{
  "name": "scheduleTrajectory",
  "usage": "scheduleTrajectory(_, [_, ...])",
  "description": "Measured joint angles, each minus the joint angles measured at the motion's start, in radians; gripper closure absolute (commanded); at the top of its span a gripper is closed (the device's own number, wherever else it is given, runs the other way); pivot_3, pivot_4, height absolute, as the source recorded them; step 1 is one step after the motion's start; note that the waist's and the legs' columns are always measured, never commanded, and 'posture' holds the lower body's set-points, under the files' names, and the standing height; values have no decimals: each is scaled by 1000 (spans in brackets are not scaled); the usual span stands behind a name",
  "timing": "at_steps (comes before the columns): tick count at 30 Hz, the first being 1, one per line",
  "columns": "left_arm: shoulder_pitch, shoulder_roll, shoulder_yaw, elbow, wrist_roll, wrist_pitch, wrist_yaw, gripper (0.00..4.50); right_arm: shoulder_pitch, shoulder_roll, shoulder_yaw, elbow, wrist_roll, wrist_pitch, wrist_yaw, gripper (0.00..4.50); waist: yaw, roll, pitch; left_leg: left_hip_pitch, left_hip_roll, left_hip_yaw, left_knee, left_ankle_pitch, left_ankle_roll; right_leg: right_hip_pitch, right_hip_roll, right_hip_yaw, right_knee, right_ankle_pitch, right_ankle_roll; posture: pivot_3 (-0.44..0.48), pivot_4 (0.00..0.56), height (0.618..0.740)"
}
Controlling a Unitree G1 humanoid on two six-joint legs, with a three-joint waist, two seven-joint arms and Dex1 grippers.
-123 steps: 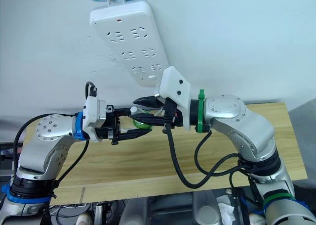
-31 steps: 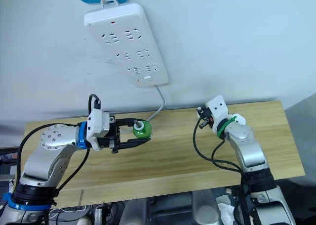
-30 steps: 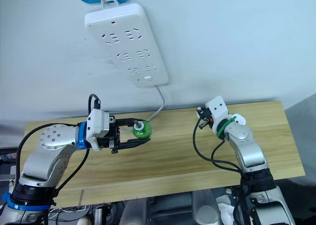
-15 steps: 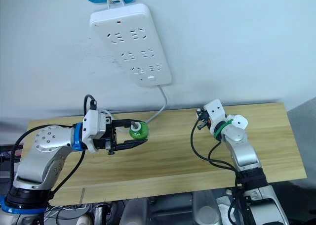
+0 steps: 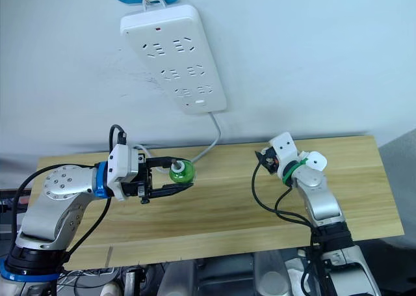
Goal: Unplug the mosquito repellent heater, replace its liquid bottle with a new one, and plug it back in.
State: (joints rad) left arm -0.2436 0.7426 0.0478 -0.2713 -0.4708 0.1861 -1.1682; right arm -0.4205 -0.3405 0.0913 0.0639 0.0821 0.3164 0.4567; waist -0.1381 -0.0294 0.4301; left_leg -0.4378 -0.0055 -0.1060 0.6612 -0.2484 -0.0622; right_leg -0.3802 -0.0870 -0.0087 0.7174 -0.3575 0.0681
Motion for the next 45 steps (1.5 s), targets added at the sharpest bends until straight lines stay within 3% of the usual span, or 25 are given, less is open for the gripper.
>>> scheduleTrajectory(11, [-7, 0, 0, 3, 0, -7, 0, 2285, 13, -16, -12, -209, 27, 125, 24, 1677, -1, 0, 0, 0, 0, 0, 0, 0, 0, 0, 0, 0, 0, 0, 0, -222, 401, 740])
scheduleTrajectory(22, [-27, -19, -2, 10, 2, -18, 5, 2285, -68, -107, -12, -535, 220, 525, 116, 1677, -3, 0, 0, 0, 0, 0, 0, 0, 0, 0, 0, 0, -1, 0, 0, -254, 400, 740])
scheduleTrajectory(35, [-59, -21, -5, 19, 4, -16, 2, 2285, -196, -248, -16, -694, 535, 760, 289, 1677, -2, 0, 0, -1, 0, -1, 0, 0, 0, 0, 0, -1, -2, 0, 0, -242, 383, 740])
scheduleTrajectory(45, [-128, 10, -13, 29, 2, 33, -23, 2285, -296, -189, 7, -710, 599, 828, 191, 1677, -5, 0, 0, -1, 0, -1, 0, 0, 0, 0, 0, -1, -2, 0, 0, -235, 374, 740])
